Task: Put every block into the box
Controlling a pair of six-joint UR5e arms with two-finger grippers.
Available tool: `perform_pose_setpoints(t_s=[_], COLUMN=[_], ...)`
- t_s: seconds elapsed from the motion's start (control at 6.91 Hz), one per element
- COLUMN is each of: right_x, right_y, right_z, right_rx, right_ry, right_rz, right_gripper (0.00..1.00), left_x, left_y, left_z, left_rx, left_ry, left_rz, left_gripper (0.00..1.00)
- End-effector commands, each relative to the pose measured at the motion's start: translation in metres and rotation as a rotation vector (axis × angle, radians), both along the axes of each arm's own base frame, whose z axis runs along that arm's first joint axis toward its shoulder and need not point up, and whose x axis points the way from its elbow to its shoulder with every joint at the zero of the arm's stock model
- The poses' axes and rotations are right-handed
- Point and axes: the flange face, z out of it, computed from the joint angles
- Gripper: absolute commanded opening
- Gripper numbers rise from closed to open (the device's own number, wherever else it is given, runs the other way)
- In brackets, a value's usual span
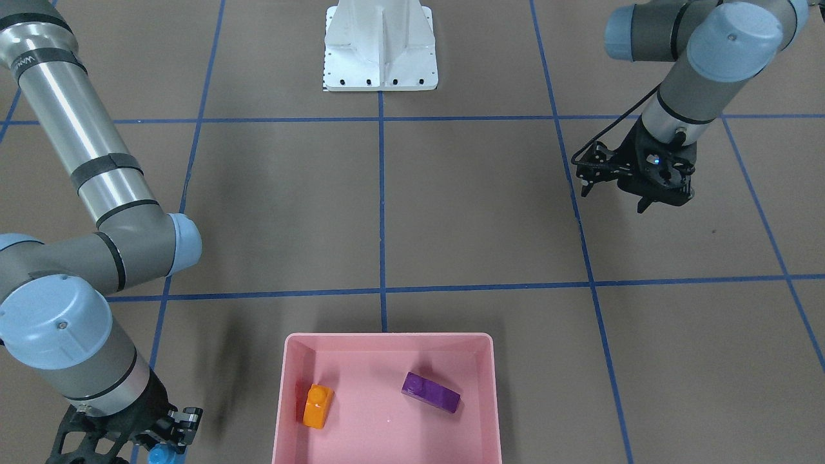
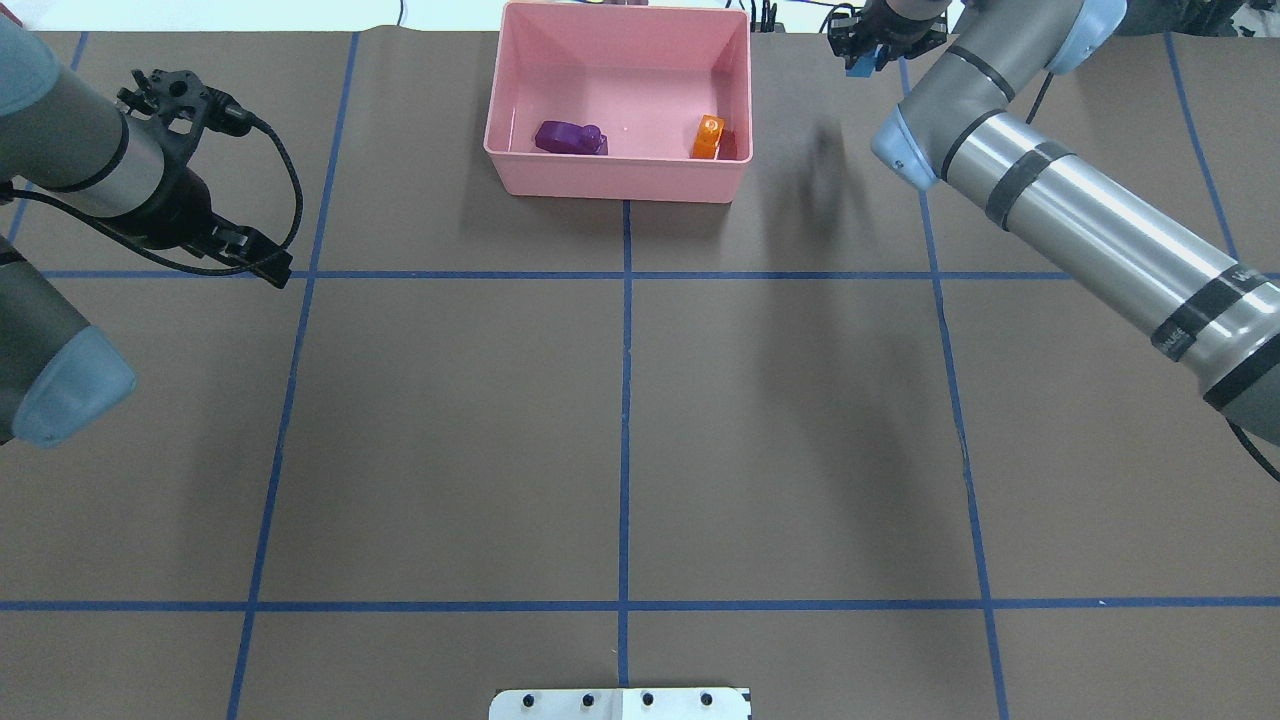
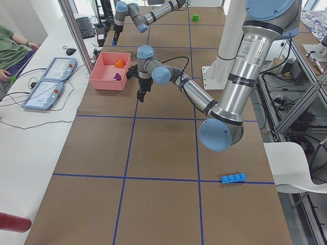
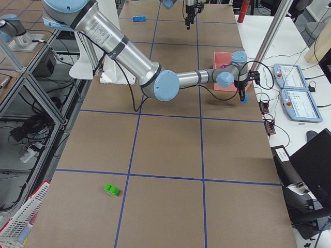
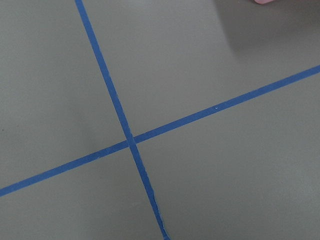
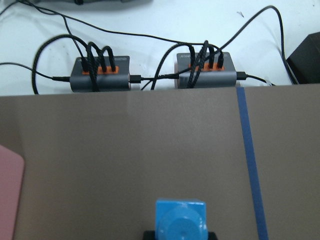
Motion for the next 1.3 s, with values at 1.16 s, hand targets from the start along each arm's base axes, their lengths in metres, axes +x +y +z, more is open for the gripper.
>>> perform_pose_setpoints(t_s=[1.16], right_x=[-0.195], right_y=[0.073], right_z=[-0.189], right_rx=[-0.092], right_ry=[-0.064], right_rz=[0.062], right_gripper=[0.28], left_x=[-0.005], left_y=[0.01], left_z=[-0.009], left_rx=[-0.052], left_ry=[0.04], left_rz=[-0.033], left_gripper=[1.0])
